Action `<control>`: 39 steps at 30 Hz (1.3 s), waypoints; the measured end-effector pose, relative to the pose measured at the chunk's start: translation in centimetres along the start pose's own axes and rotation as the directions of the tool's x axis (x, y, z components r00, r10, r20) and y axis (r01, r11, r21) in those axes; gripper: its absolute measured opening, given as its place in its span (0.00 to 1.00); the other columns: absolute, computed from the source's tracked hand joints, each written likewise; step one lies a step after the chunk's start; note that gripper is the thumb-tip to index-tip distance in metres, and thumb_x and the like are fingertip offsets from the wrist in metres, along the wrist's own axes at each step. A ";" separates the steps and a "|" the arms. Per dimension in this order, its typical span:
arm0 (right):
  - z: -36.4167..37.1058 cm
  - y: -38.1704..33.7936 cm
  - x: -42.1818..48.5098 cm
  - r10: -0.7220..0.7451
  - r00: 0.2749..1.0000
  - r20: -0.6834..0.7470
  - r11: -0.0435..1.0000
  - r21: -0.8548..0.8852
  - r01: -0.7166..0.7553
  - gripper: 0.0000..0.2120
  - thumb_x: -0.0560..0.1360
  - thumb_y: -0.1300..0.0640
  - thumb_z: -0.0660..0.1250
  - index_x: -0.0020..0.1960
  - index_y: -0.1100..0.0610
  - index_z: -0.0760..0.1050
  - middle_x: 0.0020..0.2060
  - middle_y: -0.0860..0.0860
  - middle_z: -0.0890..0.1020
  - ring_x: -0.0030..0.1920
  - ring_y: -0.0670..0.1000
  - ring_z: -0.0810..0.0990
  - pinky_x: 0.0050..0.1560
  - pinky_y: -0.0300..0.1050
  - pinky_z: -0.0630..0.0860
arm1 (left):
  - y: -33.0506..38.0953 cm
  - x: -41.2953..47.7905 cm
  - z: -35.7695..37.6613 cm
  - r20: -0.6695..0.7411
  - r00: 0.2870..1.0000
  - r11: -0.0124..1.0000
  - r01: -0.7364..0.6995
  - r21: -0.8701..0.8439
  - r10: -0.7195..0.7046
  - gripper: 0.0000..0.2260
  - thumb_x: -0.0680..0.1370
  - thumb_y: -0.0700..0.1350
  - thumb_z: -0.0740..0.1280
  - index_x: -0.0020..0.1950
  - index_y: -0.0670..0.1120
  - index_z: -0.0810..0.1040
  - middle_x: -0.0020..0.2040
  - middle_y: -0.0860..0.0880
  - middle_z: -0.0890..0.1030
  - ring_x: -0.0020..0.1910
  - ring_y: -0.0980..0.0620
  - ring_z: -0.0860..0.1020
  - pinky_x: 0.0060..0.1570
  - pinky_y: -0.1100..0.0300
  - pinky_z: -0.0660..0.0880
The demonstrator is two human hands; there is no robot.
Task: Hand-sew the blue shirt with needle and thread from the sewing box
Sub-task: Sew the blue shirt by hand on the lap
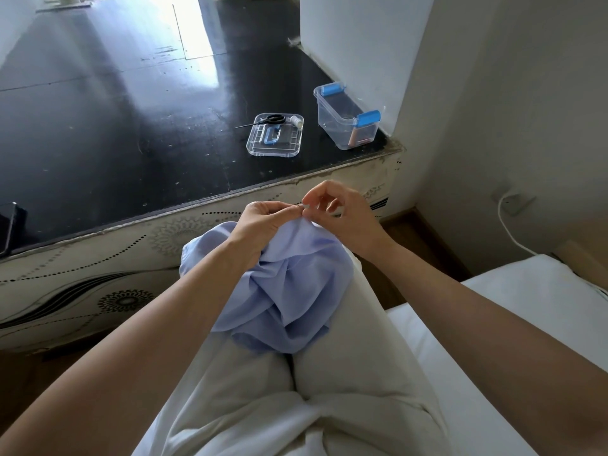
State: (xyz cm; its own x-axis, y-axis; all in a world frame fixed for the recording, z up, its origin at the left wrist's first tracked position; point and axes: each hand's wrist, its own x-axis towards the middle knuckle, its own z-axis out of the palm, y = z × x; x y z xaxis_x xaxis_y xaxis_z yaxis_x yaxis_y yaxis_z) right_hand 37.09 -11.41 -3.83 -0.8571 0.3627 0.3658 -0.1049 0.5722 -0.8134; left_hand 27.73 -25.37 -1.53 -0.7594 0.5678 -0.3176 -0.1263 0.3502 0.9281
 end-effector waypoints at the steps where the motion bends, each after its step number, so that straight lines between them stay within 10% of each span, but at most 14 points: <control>1: 0.0 0.0 0.1 -0.007 1.000 0.009 1.000 -0.002 0.007 0.03 0.74 0.55 0.71 0.47 0.51 0.78 0.41 0.46 0.81 0.42 0.47 0.80 0.44 0.41 0.80 | 0.1 0.0 0.0 0.009 1.000 1.000 0.000 0.017 0.000 0.06 0.74 0.49 0.73 0.41 0.48 0.85 0.34 0.49 0.80 0.35 0.54 0.75 0.34 0.62 0.72; 11: 0.2 -0.9 0.0 -0.066 0.995 -0.078 0.981 0.178 0.079 0.03 0.78 0.59 0.65 0.47 0.54 0.72 0.51 0.48 0.78 0.54 0.41 0.77 0.57 0.36 0.73 | -0.8 0.5 -0.2 -0.121 0.992 0.991 -0.005 0.135 0.021 0.09 0.76 0.49 0.71 0.42 0.45 0.86 0.34 0.47 0.77 0.34 0.52 0.72 0.35 0.61 0.70; 16: -1.8 -1.5 0.1 0.330 0.943 0.052 0.750 0.593 -0.295 0.05 0.84 0.57 0.56 0.50 0.56 0.67 0.29 0.48 0.76 0.30 0.47 0.75 0.35 0.40 0.78 | -1.3 1.0 -0.6 -0.204 0.979 1.000 -0.027 -0.011 0.025 0.07 0.77 0.47 0.70 0.39 0.51 0.83 0.35 0.48 0.77 0.35 0.52 0.71 0.35 0.62 0.69; 19: -3.7 -0.7 -0.2 0.397 0.761 0.513 0.552 0.529 -0.645 0.07 0.83 0.58 0.57 0.46 0.56 0.69 0.26 0.48 0.66 0.25 0.44 0.62 0.23 0.35 0.60 | -1.2 1.3 -0.7 -0.280 0.960 0.998 -0.040 -0.057 0.023 0.06 0.77 0.47 0.69 0.40 0.52 0.82 0.37 0.52 0.79 0.38 0.54 0.74 0.39 0.61 0.72; 22: -4.8 -0.2 -1.2 0.218 0.384 0.897 0.580 0.198 -0.791 0.04 0.81 0.59 0.60 0.48 0.59 0.71 0.27 0.47 0.68 0.25 0.43 0.62 0.24 0.33 0.59 | -1.1 1.8 -0.8 -0.340 0.940 0.994 -0.062 -0.094 0.027 0.06 0.78 0.47 0.69 0.40 0.51 0.81 0.36 0.53 0.79 0.40 0.54 0.74 0.42 0.58 0.73; 24: -4.7 -0.2 -1.6 0.165 0.280 0.946 0.630 0.117 -0.768 0.05 0.80 0.59 0.60 0.48 0.60 0.71 0.28 0.47 0.69 0.26 0.43 0.63 0.26 0.34 0.59 | -0.9 2.1 -0.9 -0.360 0.932 0.992 -0.072 -0.105 0.029 0.06 0.78 0.47 0.69 0.41 0.50 0.81 0.37 0.52 0.79 0.41 0.53 0.74 0.43 0.57 0.73; 31: -2.6 -0.4 0.1 0.399 0.838 0.371 0.792 0.321 -0.519 0.06 0.74 0.53 0.70 0.46 0.56 0.78 0.37 0.59 0.78 0.32 0.52 0.74 0.32 0.40 0.73 | -0.6 2.0 -0.6 -0.300 0.954 0.975 -0.046 -0.219 -0.023 0.06 0.76 0.47 0.71 0.39 0.50 0.82 0.39 0.48 0.81 0.44 0.50 0.76 0.46 0.55 0.75; 34: -0.9 -0.8 0.8 0.342 0.923 0.177 0.923 0.122 -0.365 0.07 0.74 0.54 0.73 0.48 0.57 0.82 0.44 0.58 0.84 0.45 0.58 0.82 0.45 0.52 0.82 | -0.1 1.7 -0.5 -0.269 0.958 0.949 0.007 -0.314 -0.096 0.06 0.75 0.47 0.73 0.40 0.46 0.82 0.39 0.47 0.81 0.43 0.47 0.77 0.44 0.56 0.75; 39: 1.4 -1.0 1.2 0.201 0.979 0.021 0.979 -0.023 -0.201 0.06 0.72 0.52 0.75 0.46 0.54 0.81 0.36 0.50 0.82 0.35 0.48 0.78 0.38 0.47 0.80 | 0.2 1.2 -0.5 -0.225 0.965 0.954 0.068 -0.291 -0.138 0.09 0.74 0.49 0.74 0.42 0.44 0.80 0.40 0.44 0.80 0.41 0.46 0.78 0.39 0.57 0.76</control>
State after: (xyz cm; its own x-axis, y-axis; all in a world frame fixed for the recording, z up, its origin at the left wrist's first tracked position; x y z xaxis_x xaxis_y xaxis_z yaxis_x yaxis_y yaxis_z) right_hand 35.44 -12.57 -3.24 -0.8709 0.4551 0.1852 0.0808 0.5043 -0.8597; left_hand 26.46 -24.95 -1.63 -0.8587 0.3320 -0.3905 -0.3583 0.1561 0.9205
